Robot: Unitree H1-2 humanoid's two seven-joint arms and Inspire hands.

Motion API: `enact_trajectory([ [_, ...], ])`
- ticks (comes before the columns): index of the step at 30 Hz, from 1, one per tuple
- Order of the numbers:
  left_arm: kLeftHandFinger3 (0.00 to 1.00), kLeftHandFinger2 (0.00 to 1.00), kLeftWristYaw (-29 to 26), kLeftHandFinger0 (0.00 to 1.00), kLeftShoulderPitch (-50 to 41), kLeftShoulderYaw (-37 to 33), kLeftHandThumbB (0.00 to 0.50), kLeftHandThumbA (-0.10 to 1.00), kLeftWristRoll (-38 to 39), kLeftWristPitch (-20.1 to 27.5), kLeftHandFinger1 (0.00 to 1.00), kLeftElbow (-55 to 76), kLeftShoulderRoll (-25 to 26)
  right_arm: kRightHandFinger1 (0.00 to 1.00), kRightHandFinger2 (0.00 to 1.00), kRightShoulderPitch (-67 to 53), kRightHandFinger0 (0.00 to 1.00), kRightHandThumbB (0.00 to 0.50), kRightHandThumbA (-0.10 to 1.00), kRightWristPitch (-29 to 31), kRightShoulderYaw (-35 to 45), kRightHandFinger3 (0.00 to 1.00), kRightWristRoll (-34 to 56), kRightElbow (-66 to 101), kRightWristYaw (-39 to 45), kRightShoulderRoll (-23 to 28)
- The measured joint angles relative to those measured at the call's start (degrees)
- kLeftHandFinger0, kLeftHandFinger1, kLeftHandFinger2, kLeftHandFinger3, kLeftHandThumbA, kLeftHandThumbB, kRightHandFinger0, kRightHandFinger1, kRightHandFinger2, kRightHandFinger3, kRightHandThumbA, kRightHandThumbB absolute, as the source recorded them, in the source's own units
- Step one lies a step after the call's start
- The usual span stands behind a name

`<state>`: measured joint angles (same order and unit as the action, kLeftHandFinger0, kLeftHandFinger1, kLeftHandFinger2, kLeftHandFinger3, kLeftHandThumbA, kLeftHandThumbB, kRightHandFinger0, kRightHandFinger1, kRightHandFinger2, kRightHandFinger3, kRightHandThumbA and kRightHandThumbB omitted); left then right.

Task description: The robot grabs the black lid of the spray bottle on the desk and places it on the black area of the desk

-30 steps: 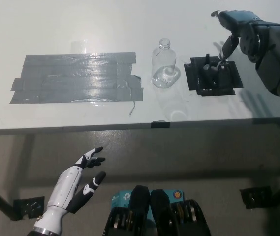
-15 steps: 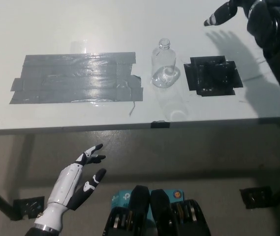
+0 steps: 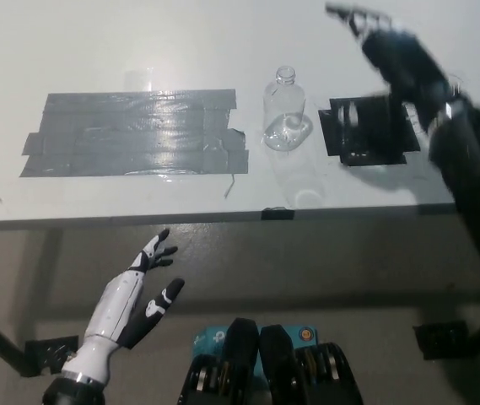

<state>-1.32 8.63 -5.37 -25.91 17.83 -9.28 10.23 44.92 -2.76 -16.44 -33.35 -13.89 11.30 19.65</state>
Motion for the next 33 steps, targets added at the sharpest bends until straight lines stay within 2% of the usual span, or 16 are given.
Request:
enact_trajectory([
  [6,1.0,0.94,-0.02,1.0,1.63,0.03,0.009,1.0,0.3,0.07,0.92,-1.22,0.0,1.0,1.0,-16.98,1.0,0.375,1.0,0.29,2.91,1.0,4.07,13.44,-0.37,-3.06],
  [7,1.0,0.95,-0.04,0.99,1.74,0.08,0.002,1.0,0.48,0.12,0.93,-1.34,-0.01,1.0,1.0,-20.7,1.0,0.364,1.0,0.68,3.87,1.0,5.35,15.13,-0.66,-4.2],
  [10,1.0,0.99,-0.1,0.96,1.52,0.1,0.003,1.0,1.3,0.79,0.93,-1.66,-0.07,1.0,1.0,-28.68,1.0,0.369,1.0,2.52,6.1,1.0,8.04,14.46,-1.8,-7.14],
  [13,1.0,1.0,-0.09,0.97,0.0,0.05,0.019,0.99,2.3,1.43,0.94,-1.64,-0.12,1.0,1.0,-33.83,1.0,0.405,0.98,4.08,7.07,1.0,10.13,10.25,-2.36,-8.23],
  [17,1.0,1.0,-0.1,1.0,-2.84,-0.05,0.008,0.99,2.78,1.47,0.97,-1.33,-0.62,1.0,1.0,-36.23,1.0,0.418,1.0,5.1,7.78,1.0,11.66,9.12,-2.39,-8.27],
  [19,1.0,1.0,-0.11,0.99,-4.02,-0.12,0.0,0.98,2.8,1.46,0.98,-1.18,-1.09,1.0,1.0,-36.51,1.0,0.405,0.99,5.84,7.74,1.0,12.02,9.1,-2.45,-8.28],
  [25,1.0,1.0,-0.09,1.0,-6.21,-0.14,0.04,1.0,3.23,1.43,1.0,-0.85,-1.73,1.0,1.0,-37.75,1.0,0.414,1.0,7.25,7.42,1.0,12.45,8.92,-2.55,-8.37],
  [26,1.0,1.0,-0.09,1.0,-6.45,-0.14,0.063,1.0,3.28,1.42,1.0,-0.84,-1.73,1.0,1.0,-37.99,1.0,0.419,1.0,7.41,7.4,1.0,12.46,8.82,-2.56,-8.38],
  [29,1.0,1.0,-0.06,1.0,-6.94,-0.16,0.083,1.0,3.45,1.37,1.0,-0.72,-1.74,1.0,1.0,-38.69,1.0,0.407,1.0,7.6,7.3,1.0,12.43,8.61,-2.64,-8.39],
  [33,1.0,1.0,0.05,1.0,-7.73,-0.25,0.1,1.0,3.74,0.94,1.0,0.32,-1.74,1.0,1.0,-39.7,1.0,0.424,1.0,7.73,6.84,1.0,12.41,8.43,-2.77,-8.43],
])
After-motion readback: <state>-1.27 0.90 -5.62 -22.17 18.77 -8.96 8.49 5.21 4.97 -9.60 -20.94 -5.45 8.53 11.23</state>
